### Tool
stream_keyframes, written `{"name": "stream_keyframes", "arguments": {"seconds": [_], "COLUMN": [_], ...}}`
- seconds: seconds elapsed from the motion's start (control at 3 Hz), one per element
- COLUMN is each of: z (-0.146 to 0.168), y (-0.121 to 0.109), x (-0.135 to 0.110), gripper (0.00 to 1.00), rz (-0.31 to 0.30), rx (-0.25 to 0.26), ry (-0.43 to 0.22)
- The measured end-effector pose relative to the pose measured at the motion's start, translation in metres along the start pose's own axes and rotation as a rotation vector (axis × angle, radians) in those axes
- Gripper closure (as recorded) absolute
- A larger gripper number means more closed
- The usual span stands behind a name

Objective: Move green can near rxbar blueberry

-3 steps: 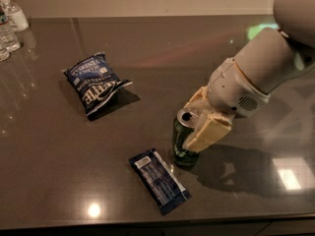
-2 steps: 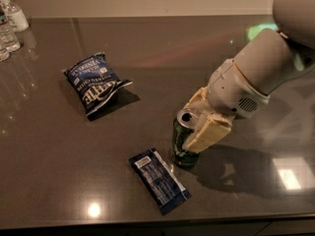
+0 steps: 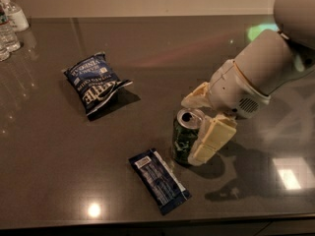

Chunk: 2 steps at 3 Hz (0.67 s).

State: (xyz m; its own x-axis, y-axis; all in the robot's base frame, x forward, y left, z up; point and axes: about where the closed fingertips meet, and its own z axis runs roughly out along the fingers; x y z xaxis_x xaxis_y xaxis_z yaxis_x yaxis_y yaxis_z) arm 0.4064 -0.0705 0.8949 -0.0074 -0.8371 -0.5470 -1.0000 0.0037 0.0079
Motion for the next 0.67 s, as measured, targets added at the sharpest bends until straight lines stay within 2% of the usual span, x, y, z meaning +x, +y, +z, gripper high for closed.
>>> {"name": "stream_keyframes", "arguments": {"seconds": [0.33, 0.67], "z": [-0.0132, -0.0139], "y": [-0.0058, -0.0062], "x": [0.0027, 0.0026], "gripper": [0.0, 0.0], "rz": [0.013, 0.014], "rx": [0.027, 0.028], "ry": [-0.021, -0.022]}}
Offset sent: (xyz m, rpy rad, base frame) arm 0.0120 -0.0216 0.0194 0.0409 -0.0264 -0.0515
